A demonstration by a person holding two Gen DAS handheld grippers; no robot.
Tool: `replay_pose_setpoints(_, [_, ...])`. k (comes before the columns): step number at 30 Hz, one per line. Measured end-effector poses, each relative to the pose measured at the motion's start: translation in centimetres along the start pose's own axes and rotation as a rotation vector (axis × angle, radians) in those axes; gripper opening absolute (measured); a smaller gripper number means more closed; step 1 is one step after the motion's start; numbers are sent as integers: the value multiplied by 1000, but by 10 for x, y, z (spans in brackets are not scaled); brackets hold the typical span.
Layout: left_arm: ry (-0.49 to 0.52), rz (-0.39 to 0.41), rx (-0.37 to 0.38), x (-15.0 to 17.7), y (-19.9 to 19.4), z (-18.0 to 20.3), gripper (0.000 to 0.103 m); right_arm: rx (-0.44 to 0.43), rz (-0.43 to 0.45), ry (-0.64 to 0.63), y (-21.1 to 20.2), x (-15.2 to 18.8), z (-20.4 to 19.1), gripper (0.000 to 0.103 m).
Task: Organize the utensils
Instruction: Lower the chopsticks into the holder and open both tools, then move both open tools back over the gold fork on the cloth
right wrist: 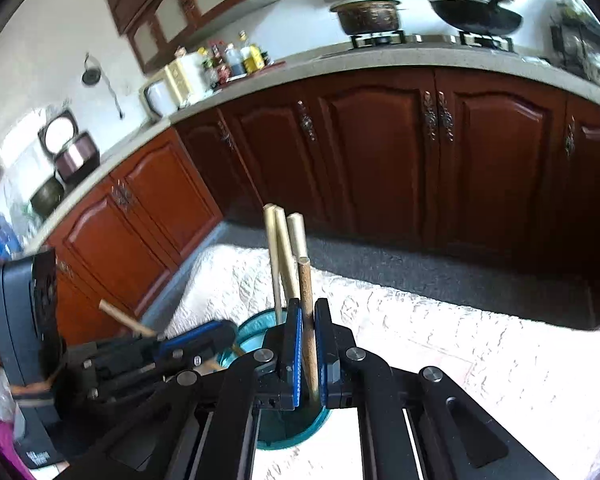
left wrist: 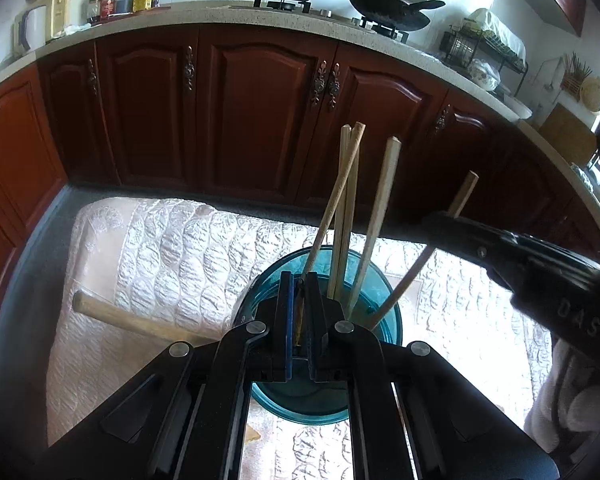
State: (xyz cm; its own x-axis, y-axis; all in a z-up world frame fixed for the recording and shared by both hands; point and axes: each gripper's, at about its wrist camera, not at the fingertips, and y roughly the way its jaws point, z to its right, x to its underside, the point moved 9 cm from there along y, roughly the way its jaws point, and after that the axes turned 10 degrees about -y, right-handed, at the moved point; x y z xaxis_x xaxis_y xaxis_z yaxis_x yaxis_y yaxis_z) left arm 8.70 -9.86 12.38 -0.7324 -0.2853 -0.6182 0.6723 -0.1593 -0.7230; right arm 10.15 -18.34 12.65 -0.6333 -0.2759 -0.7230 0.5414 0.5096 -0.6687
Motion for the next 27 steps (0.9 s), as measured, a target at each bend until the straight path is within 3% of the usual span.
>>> replay_pose_setpoints(1, [2,-2,-2,1,1,1,4,-17,6,48,0,1,7,7])
replay_pose_setpoints(4, [-5,-21,2,3,3,1,5,-21,1,66,0,5,10,23])
replay_pose_setpoints(10, [-8,-32,3,6,2,1,23,-25,-10,72,-6,17,7,24])
replay_pose_setpoints(14, [-15,-23,14,8,-5,2,43,-35,-6,87,-13,26,5,25])
replay_pose_setpoints(27, [24,43,-18,23,-37,0,49,6,43,90,-53,48,-12,31])
